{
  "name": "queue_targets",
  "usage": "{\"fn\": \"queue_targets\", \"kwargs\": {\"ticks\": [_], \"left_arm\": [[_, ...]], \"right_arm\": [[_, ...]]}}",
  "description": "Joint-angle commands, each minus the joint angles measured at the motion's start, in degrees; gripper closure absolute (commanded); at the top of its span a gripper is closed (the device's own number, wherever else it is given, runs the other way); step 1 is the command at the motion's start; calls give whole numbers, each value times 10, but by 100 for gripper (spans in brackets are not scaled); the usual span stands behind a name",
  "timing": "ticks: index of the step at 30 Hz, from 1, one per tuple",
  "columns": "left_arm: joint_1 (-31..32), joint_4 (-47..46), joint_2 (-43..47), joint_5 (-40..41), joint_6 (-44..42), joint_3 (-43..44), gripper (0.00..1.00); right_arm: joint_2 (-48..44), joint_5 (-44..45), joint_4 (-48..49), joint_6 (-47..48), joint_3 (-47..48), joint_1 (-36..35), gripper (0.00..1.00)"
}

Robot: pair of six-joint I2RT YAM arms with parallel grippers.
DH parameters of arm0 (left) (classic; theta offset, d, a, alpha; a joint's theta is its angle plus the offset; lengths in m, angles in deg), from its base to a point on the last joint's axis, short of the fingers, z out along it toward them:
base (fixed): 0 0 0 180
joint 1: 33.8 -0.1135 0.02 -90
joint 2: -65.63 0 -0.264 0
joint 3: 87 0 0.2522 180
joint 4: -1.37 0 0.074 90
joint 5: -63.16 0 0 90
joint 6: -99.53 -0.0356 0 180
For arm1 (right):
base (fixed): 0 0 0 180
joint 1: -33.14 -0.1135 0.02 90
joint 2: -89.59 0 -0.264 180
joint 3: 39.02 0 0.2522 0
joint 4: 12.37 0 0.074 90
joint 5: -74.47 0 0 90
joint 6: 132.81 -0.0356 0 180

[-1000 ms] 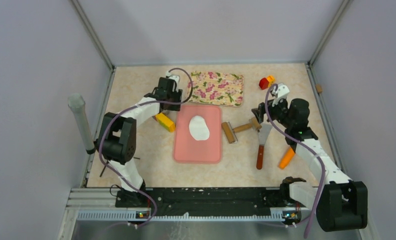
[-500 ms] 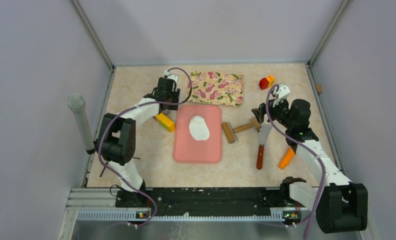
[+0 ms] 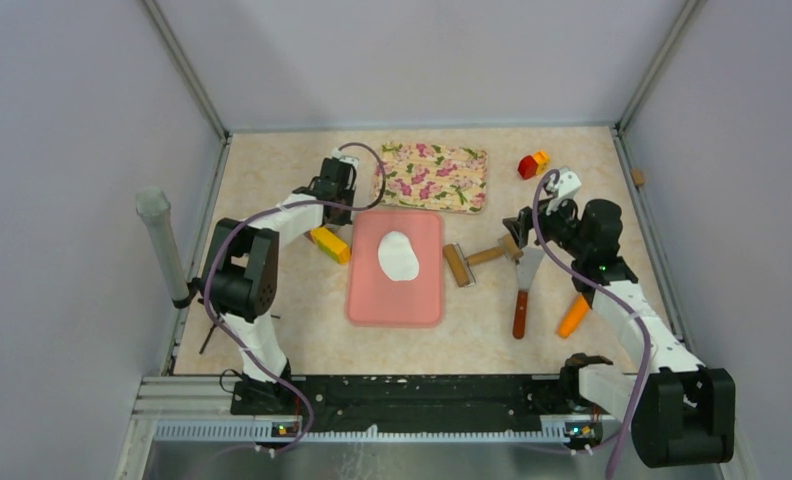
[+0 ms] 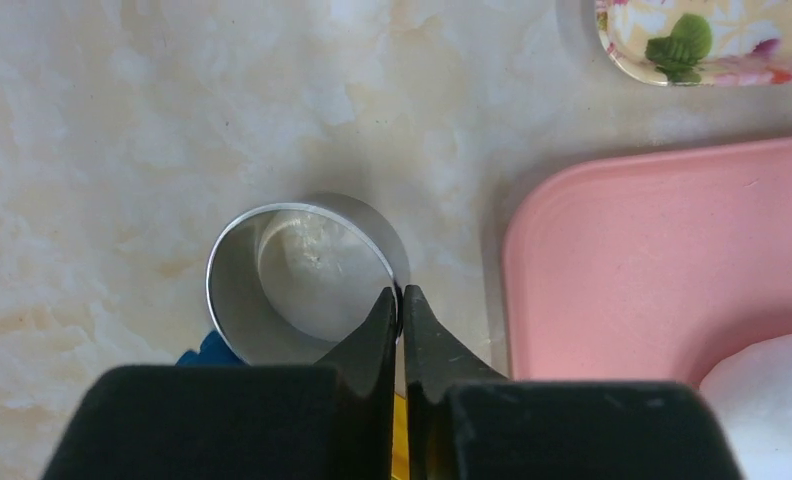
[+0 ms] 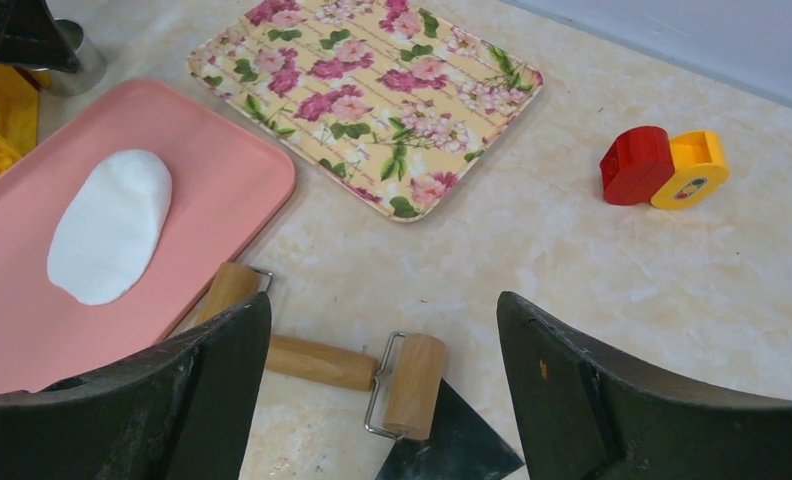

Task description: Roll out the dumpling wrappers from the dough

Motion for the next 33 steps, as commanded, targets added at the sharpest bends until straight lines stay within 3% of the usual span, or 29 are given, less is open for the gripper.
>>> {"fn": "queue_targets", "kwargs": {"ticks": [1,13,18,21,27,33], "left_arm": [[-3,0,10,-8,0,22,100],[4,-5,117,-165,-31,43,100],[36,-12,183,-257,-104,2,100],[88,-13,227,-298,-171,-46,100],[224,-16,284,-275,-294,-132,100],[284,3,245,-206,-342,-141,100]], "right_arm": [[-15,-9,23,-5,-4,9,19],[-20,-7,30,-10,-6,20,19],[-20,-8,32,-9,-7,25,19],[-20,-8,32,-8,-7,28,19],[-21,-8,33,-6,-8,33,19],[-24,-13,33,-6,-9,36,19]]}}
